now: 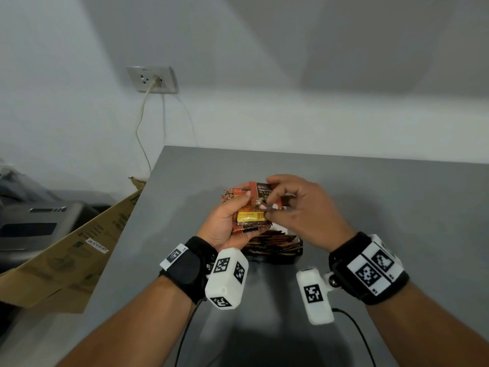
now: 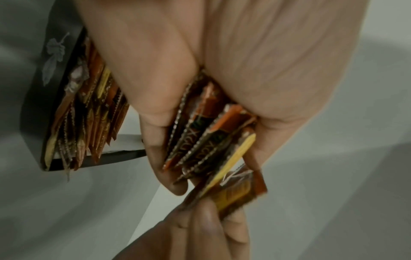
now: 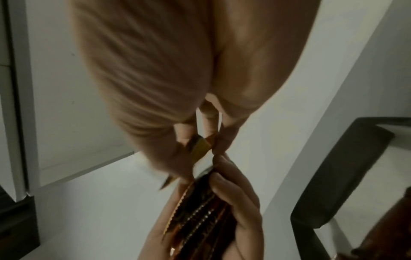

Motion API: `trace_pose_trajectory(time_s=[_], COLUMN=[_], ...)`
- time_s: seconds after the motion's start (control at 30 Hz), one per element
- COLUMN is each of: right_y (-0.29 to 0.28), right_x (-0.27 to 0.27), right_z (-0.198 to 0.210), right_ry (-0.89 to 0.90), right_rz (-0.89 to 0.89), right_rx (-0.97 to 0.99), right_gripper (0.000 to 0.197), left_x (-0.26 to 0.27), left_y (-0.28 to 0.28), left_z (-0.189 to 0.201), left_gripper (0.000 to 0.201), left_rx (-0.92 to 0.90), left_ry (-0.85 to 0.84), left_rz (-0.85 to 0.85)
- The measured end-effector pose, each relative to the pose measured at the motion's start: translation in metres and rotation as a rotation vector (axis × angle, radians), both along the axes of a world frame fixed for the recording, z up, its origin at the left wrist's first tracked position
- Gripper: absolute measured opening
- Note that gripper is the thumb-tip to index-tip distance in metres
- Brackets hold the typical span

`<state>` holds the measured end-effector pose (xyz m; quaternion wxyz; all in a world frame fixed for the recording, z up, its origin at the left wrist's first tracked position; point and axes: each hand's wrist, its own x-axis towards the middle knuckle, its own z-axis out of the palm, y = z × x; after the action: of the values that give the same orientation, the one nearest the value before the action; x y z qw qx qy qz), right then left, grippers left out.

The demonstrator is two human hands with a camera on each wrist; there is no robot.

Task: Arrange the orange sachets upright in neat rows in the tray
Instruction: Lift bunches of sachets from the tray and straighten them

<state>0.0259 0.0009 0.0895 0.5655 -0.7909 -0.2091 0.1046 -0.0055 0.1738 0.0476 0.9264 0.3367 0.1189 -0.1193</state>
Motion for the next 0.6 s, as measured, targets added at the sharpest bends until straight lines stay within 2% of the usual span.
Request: trace_pose_trajectory(time_s=[0.17, 0.23, 0.3, 0.33, 0.37, 0.47, 0.5, 0.6], right_y=[0.006, 0.009, 0.009, 0.007, 0.006, 0.007, 0.010, 0.017], right_x=[0.000, -0.001, 0.002, 0.003, 0.006, 0.005, 0.002, -0.004], right_z=[-0.003, -0.006, -0.009, -0.008, -0.009, -0.009, -0.009, -0.011], right_ry=[0.082, 0.130, 0.266, 0.346, 0.412, 0.530, 0.549, 0.499], right_rz=[-0.065, -0.115, -0.190, -0.219, -0.231, -0.191, -0.178, -0.177], right_rx=[0.018, 0.094, 0.206, 0.261, 0.301, 0.310, 0.300, 0.189], right_gripper=[0.006, 0.021, 0.049, 0.056, 0.054, 0.022, 0.017, 0.018], left_x=[0.001, 0.000, -0.001, -0.002, -0.002, 0.000, 0.000, 0.001], left_y=[0.002, 0.002, 0.003, 0.003, 0.003, 0.003, 0.002, -0.003], left_z=[-0.002, -0.002, -0.003, -0.004, -0.004, -0.004, -0.004, -0.002], left_gripper=[0.032, 0.030, 0.028, 0.027, 0.028, 0.035, 0.037, 0.038], left_rx=[0.041, 0.053, 0.053, 0.054, 0.060, 0.096, 0.108, 0.133], left_ry=[-0.042, -0.057, -0.070, -0.074, -0.075, -0.073, -0.076, -0.105], left_rz=[0.041, 0.037, 0.032, 0.033, 0.036, 0.047, 0.054, 0.071])
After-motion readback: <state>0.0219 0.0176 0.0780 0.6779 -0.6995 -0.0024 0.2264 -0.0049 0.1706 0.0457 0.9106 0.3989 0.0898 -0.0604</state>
